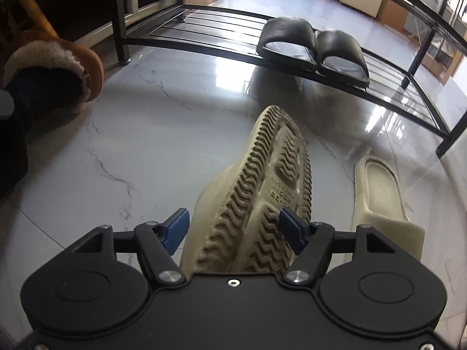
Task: Organize scattered shoes
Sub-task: 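Lower the held sandal beside the first beige sandal with the right gripper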
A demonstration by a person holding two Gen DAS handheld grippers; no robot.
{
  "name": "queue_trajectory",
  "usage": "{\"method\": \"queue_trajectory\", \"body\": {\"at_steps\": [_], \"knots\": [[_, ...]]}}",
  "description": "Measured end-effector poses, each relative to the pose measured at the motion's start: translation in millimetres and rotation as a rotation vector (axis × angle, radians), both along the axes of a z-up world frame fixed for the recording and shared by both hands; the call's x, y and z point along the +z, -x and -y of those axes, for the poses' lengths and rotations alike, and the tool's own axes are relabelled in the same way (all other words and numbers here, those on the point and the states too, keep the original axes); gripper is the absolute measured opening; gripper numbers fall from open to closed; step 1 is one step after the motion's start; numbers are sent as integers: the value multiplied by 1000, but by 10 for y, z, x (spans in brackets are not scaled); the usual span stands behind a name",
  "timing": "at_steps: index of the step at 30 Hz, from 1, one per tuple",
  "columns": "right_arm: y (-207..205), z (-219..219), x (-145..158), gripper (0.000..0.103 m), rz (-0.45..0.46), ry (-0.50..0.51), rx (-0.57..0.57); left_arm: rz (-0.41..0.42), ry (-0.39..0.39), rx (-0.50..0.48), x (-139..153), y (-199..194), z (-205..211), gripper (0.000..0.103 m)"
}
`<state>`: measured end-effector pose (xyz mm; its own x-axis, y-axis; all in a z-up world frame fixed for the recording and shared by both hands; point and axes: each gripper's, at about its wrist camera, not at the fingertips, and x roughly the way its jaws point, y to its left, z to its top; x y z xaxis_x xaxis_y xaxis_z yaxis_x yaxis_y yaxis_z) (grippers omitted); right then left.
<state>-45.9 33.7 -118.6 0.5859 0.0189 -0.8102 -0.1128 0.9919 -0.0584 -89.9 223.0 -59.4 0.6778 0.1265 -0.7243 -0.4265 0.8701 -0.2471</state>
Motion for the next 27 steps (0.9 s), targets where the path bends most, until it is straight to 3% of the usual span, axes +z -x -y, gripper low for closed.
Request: {"method": "queue_trajectory", "body": {"at_steps": [5, 10, 12, 14, 27], "knots": [[6, 82, 35, 68, -19, -75, -13, -15, -7, -10, -36, -22, 37, 102], [25, 162, 82, 67, -16, -251, -3, -22, -24, -13, -49, -22, 53, 102], [35, 205, 91, 59, -6, -351, 27, -25, -29, -13, -54, -27, 54, 102], [32, 275, 66, 60, -22, -430, 29, -27, -34, -14, -55, -28, 55, 102], [180, 712, 208, 74, 7, -395, -62, -52, -21, -25, -106, -50, 77, 102]]}}
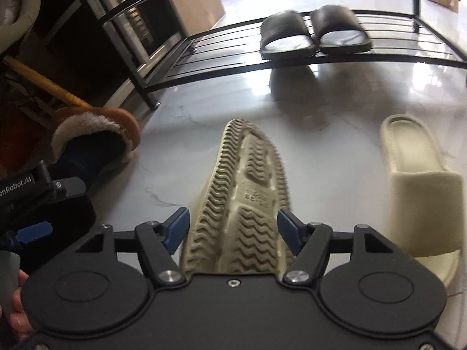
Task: Organize scattered shoes
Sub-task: 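Lower the held sandal beside the first beige sandal with the right gripper, then push the two beige sandals together into a pair with the right gripper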
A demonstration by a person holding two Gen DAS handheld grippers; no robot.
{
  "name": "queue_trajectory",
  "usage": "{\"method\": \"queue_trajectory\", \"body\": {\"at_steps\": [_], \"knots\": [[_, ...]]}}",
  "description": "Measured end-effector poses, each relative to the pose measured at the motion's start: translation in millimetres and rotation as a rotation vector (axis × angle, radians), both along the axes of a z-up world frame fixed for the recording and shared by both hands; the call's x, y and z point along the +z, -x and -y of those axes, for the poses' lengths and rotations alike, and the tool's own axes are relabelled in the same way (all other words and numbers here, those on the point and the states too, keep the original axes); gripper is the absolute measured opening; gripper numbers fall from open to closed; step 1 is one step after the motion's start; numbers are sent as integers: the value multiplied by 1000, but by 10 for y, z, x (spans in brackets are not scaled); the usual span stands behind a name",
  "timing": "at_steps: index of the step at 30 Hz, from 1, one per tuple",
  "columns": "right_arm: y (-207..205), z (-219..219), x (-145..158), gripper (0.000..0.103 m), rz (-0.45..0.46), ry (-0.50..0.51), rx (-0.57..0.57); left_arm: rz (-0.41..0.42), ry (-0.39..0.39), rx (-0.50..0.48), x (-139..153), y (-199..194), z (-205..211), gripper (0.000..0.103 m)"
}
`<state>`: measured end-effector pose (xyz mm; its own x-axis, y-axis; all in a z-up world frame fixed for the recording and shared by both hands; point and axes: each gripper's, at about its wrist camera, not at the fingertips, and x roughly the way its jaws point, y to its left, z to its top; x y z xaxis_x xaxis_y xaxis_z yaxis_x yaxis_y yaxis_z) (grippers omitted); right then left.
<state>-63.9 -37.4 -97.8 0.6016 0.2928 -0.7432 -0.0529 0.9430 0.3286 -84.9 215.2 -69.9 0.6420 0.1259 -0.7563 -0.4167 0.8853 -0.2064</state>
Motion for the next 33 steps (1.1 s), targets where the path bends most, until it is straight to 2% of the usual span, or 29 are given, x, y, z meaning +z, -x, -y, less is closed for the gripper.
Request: {"method": "queue_trajectory", "body": {"at_steps": [6, 8, 10, 13, 17, 24, 27, 32, 33], "knots": [[80, 335, -18, 78, -43, -28, -128, -6, 15, -6, -14, 7, 9, 102], [130, 494, -10, 78, -62, -42, -203, -10, 17, -9, -23, 7, 19, 102], [160, 547, 4, 78, -54, -6, -247, -11, 20, -11, -29, 13, 26, 102], [198, 669, 6, 77, -30, 148, -317, -12, 25, -10, -34, 19, 25, 102], [222, 834, -67, 78, -55, 130, -325, -19, 31, -13, -50, 16, 31, 102], [358, 659, -144, 84, -2, 198, -223, -26, 26, -16, -59, 15, 43, 102], [464, 481, -147, 89, 38, 212, -113, -29, 23, -18, -62, 13, 47, 102], [651, 229, -153, 89, 114, 315, 39, -42, 35, -21, -91, -3, 58, 102], [713, 179, -153, 85, 131, 330, 71, -46, 36, -22, -100, -7, 63, 102]]}}
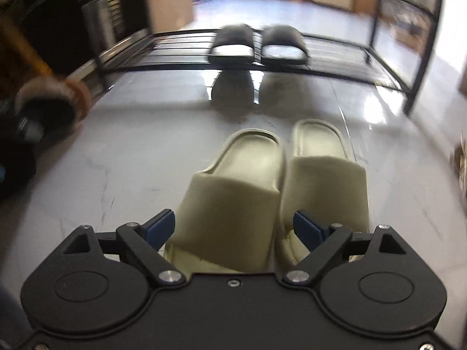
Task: Organize scattered shoes
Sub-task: 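Push the two beige sandals together into a pair with the right gripper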
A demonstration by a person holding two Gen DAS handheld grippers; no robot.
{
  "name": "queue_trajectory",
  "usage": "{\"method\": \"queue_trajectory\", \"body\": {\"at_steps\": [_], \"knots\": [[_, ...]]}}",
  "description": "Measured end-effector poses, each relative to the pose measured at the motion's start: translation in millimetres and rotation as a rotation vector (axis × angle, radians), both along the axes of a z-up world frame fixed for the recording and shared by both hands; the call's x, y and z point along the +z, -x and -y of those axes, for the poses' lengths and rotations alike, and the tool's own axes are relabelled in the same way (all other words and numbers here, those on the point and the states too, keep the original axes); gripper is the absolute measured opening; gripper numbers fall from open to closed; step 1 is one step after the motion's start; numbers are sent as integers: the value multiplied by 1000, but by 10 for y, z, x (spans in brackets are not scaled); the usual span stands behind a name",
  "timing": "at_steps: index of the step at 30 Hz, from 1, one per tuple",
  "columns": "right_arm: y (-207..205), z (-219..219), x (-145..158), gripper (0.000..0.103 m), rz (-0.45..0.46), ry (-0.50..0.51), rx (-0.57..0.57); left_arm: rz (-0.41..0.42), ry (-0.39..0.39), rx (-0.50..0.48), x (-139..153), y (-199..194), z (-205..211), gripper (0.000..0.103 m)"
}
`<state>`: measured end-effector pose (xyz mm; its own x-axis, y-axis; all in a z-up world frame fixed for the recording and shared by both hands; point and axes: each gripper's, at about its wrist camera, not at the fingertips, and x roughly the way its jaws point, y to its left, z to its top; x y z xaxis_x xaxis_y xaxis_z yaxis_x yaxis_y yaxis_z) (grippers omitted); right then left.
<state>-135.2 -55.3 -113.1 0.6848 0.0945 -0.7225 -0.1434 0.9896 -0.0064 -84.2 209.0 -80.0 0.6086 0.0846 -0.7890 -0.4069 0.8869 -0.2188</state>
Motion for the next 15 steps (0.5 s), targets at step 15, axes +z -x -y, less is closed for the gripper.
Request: {"method": "queue_trajectory", "body": {"at_steps": [15], "knots": [[79, -338, -211, 55, -21, 149, 149, -28, 11, 12, -66, -10, 2, 102]]}}
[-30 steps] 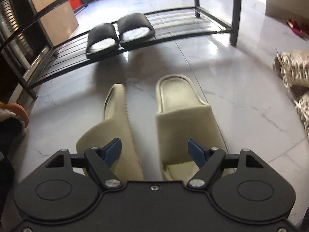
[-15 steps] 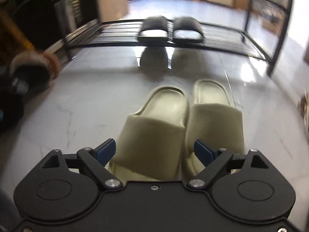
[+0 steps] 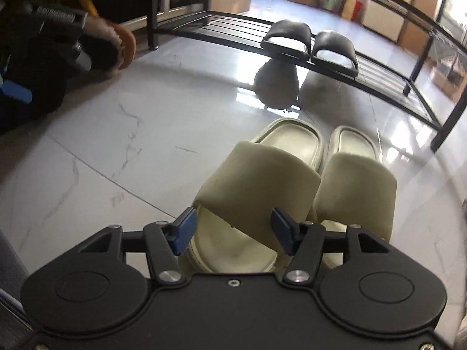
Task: Organize scattered shoes
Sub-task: 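Push the two beige sandals together into a pair with the right gripper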
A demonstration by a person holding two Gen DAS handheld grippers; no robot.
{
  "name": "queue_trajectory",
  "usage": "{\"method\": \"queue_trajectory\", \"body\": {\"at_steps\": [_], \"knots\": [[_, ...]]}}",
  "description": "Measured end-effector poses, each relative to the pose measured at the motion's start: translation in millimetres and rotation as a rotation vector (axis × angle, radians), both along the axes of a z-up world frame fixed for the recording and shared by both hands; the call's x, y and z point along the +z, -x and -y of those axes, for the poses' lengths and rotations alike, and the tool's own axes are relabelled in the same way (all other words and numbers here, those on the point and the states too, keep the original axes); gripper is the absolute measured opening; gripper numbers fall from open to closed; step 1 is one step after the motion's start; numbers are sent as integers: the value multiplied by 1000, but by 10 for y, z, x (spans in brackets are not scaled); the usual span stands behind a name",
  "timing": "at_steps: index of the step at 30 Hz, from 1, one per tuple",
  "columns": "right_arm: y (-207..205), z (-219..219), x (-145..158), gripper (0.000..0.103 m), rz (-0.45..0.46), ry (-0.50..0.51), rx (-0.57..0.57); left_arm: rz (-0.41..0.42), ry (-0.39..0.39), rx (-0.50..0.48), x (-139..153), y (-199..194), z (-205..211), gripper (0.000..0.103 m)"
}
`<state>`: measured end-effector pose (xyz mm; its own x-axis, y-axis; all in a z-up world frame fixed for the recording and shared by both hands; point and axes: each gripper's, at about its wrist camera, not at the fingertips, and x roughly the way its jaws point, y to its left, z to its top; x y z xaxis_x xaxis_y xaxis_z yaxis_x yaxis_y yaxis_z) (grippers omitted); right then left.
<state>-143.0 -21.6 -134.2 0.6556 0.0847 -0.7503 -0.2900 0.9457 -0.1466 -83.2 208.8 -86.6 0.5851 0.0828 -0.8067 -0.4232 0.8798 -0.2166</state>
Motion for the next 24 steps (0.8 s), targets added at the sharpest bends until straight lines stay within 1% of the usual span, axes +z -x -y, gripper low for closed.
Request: {"method": "queue_trajectory", "body": {"at_steps": [2, 4, 7, 12, 13, 15, 16, 17, 20, 22, 24], "knots": [[-18, -20, -32, 52, 18, 49, 10, -5, 5, -4, -11, 1, 9, 102], [-64, -29, -71, 52, 35, 94, 17, -4, 3, -7, -11, 7, 17, 102], [-182, -18, -85, 52, 46, 96, 2, -3, 0, -1, -10, 12, 5, 102], [-250, 43, -77, 51, 57, 67, -23, -10, 1, 7, -21, 5, -11, 102], [-236, 77, -61, 51, 57, 44, -25, -10, 1, 5, -21, 4, -8, 102], [-185, 159, -15, 57, 65, -15, -32, -10, -1, 2, -19, 5, -7, 102], [-161, 185, -1, 57, 70, -29, -36, -11, 1, 5, -21, 5, -10, 102], [-78, 282, 38, 58, 88, -70, -58, -11, 3, 8, -23, 4, -14, 102], [38, 440, 22, 58, 98, -81, -123, -20, 10, 10, -40, -5, -6, 102], [50, 573, -36, 58, 76, -97, -188, -27, 10, 3, -55, -11, 20, 102], [14, 661, -85, 57, 52, -118, -228, -32, 2, -11, -67, -14, 61, 102]]}}
